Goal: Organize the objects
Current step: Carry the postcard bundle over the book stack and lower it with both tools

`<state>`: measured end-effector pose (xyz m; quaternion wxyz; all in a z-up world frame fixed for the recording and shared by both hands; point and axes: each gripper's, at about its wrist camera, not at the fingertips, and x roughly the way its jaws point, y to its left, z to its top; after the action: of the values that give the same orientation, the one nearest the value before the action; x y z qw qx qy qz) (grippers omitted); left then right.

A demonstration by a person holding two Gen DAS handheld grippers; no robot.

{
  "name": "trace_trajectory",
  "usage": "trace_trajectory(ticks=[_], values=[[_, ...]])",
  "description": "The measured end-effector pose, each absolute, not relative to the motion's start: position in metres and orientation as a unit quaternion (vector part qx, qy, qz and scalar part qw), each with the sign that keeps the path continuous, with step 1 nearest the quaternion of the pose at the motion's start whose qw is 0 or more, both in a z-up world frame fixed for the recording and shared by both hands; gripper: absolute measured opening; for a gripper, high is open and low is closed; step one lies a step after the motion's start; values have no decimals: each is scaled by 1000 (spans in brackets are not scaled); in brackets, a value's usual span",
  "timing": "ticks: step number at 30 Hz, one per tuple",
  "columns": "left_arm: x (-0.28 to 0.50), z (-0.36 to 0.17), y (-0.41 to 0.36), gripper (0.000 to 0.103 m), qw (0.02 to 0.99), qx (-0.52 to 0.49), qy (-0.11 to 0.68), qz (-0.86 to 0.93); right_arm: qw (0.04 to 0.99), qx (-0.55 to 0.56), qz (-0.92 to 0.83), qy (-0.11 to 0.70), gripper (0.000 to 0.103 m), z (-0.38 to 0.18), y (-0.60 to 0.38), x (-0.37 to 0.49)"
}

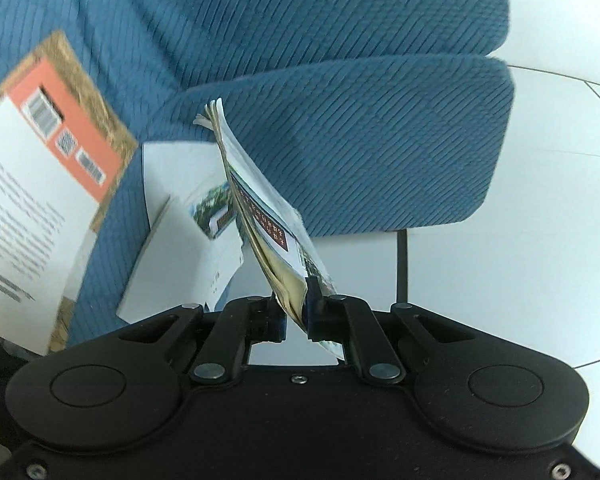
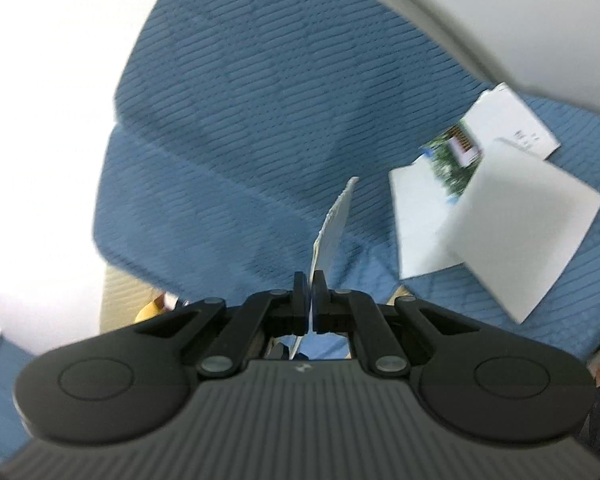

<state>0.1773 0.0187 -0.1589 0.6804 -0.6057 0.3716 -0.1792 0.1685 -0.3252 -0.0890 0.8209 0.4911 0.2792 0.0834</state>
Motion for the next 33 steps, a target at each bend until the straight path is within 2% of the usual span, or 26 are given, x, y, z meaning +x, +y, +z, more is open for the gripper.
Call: trace_trajectory(ticks=[11,19,33], values=[[158,-148,79,7,709,-587,352,-171,815,474,133,307,8,-98,-281,170],[146,-180,109,7,702,-584,379,-149,808,456,137,347,9,-129,-255,161],[139,-246,107,7,702,-532,458,-117,798,422,91,421,10,-195,-245,146]])
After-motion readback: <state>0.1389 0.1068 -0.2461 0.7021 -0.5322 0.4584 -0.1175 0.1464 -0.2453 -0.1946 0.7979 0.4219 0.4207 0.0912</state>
